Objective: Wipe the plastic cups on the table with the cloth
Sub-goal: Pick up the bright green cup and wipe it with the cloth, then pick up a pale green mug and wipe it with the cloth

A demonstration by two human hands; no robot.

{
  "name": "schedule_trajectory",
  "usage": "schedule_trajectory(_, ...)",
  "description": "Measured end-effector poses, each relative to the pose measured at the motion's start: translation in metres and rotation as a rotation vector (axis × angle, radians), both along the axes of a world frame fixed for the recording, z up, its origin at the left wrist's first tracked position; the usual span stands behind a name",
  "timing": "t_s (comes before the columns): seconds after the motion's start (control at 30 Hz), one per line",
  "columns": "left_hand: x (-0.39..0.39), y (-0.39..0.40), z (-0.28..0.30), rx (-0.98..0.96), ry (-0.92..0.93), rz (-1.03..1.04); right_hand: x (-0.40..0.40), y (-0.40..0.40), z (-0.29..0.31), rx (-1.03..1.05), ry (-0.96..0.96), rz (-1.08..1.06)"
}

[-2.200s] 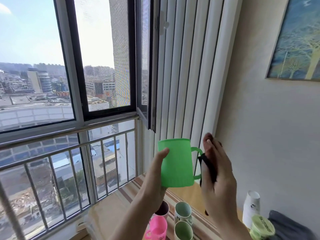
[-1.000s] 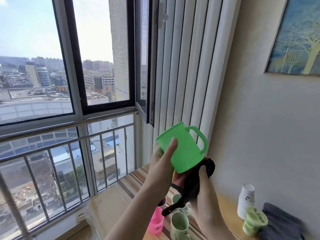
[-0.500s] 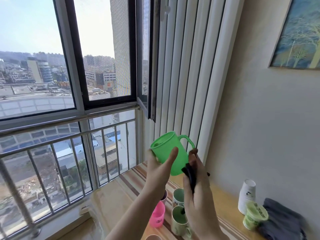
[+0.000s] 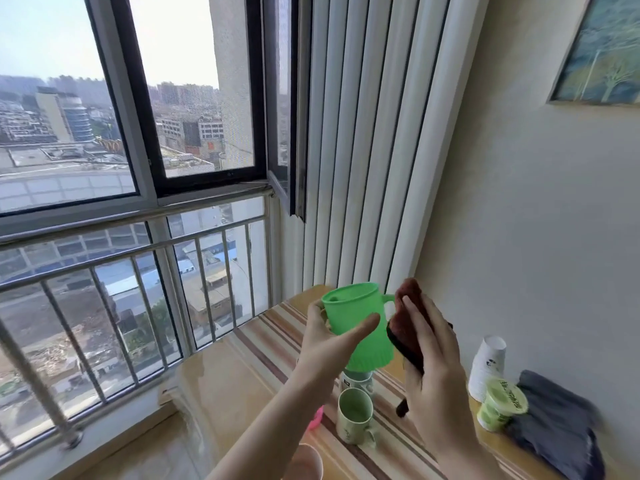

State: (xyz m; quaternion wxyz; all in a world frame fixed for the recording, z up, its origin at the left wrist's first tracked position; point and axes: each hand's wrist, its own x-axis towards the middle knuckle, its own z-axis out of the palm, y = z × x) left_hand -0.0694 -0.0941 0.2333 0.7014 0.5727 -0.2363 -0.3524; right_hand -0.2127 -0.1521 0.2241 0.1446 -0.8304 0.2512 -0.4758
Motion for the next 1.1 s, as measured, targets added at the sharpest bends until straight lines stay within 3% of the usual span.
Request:
schedule_trajectory(0.17,-0.012,-0.004,-0.048,0.086,-0.05,-0.031,-0.035,-0.012,-0.06,0.194,0.208,-0.008)
schedule_trajectory(0.43,-0.066,0.012,-0.187,0.428,-0.241,-0.192,-0.08,-0.017,-0.141,0.753,0.065,-0.22)
schedule_trajectory(0.7,-0.09,0.023,-0.282,0.603,-0.371,-0.363,-0.099,-0.024,-0.198,0.852,0.139,-0.288)
schedule_trajectory(1.03,-0.061,0.017,-0.312,0.715,-0.548,-0.526,-0.081,-0.044,-0.212,0.914,0.158,-0.271)
schedule_trajectory(1.1,-0.051,0.015,-0.31,0.653,-0.627,-0.485,-0.077,-0.051,-0.21,0.908,0.165,-0.271)
